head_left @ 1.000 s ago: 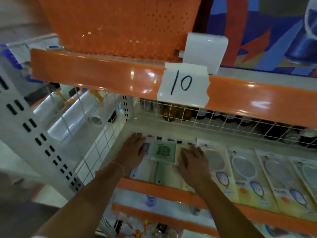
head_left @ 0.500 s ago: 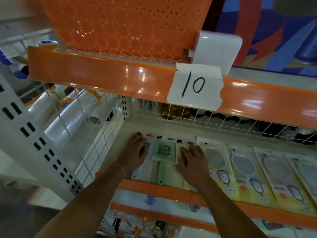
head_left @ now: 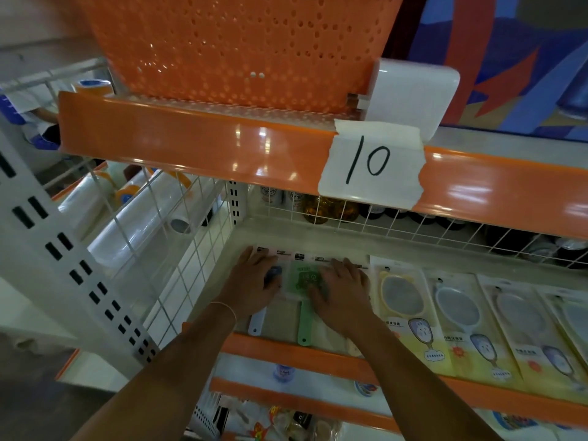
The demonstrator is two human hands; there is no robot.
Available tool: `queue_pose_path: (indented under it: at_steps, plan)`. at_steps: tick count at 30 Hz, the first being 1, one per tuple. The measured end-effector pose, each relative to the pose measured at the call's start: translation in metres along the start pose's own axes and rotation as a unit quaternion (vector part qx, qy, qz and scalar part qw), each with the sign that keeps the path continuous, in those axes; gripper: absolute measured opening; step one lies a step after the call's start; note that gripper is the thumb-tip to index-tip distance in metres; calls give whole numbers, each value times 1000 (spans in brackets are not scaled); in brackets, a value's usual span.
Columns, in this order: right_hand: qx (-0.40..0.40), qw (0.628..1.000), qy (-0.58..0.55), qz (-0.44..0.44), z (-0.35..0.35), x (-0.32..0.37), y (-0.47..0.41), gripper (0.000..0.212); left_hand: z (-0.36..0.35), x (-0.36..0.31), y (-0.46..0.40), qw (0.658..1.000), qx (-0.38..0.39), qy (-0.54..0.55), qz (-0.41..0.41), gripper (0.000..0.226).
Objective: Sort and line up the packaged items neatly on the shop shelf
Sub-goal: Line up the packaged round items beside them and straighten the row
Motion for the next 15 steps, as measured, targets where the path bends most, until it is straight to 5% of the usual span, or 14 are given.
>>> queue_pose_path:
  at_steps: [15]
  plan:
    - [32,999,42,12,-12,28,-32,60,-1,-9,-4,997,8,-60,-42,46]
Point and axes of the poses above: each hand's wrist, its own y-axis away from the middle knuckle, its own z-axis out of the back of the hand, x = y × z, the point moved 4 cm from there along -y, towards the middle knuckle, and after that the axes turned 12 degrees about x, right-handed, at the moved point
